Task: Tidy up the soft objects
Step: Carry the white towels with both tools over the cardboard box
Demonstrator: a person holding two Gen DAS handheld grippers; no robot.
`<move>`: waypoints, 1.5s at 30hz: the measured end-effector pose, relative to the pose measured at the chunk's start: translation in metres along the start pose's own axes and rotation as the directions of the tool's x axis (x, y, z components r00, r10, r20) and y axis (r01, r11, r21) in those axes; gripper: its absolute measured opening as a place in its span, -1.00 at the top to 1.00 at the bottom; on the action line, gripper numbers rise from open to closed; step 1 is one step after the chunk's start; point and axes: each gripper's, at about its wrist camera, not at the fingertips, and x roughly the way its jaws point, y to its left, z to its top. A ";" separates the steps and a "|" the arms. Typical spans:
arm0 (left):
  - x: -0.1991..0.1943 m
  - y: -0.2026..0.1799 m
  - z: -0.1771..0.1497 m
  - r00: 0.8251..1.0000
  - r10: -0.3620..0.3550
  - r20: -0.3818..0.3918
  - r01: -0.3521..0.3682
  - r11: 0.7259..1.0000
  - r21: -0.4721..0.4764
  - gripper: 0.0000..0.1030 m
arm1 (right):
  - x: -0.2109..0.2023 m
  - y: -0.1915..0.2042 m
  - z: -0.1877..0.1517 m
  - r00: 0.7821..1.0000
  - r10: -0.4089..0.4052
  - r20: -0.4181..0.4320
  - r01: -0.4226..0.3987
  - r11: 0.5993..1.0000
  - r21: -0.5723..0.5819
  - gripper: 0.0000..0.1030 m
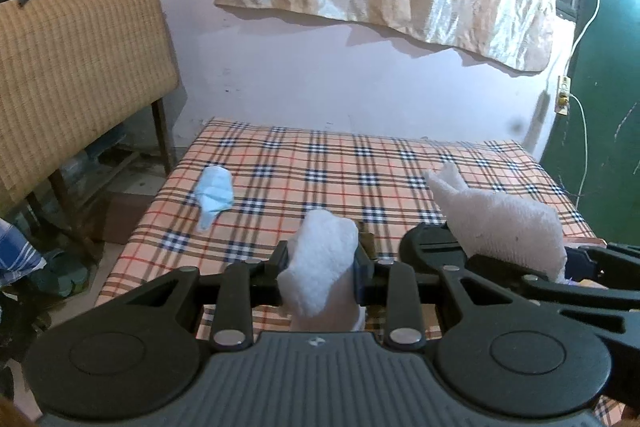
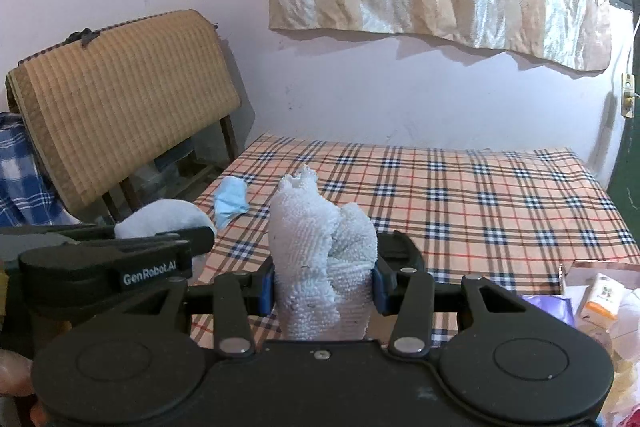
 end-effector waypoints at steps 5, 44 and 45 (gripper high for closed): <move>0.001 -0.011 0.001 1.000 -0.011 -0.006 0.011 1.000 0.009 0.39 | -0.006 -0.013 0.001 1.000 -0.013 0.009 0.013 1.000 0.011 -0.05; 0.017 -0.095 0.001 0.990 -0.133 -0.045 0.137 0.987 0.085 0.39 | -0.035 -0.107 -0.006 0.990 -0.138 0.015 0.135 0.984 0.118 -0.05; 0.018 -0.097 0.000 0.989 -0.137 -0.046 0.141 0.986 0.087 0.39 | -0.036 -0.110 -0.006 0.990 -0.140 0.015 0.138 0.983 0.121 -0.05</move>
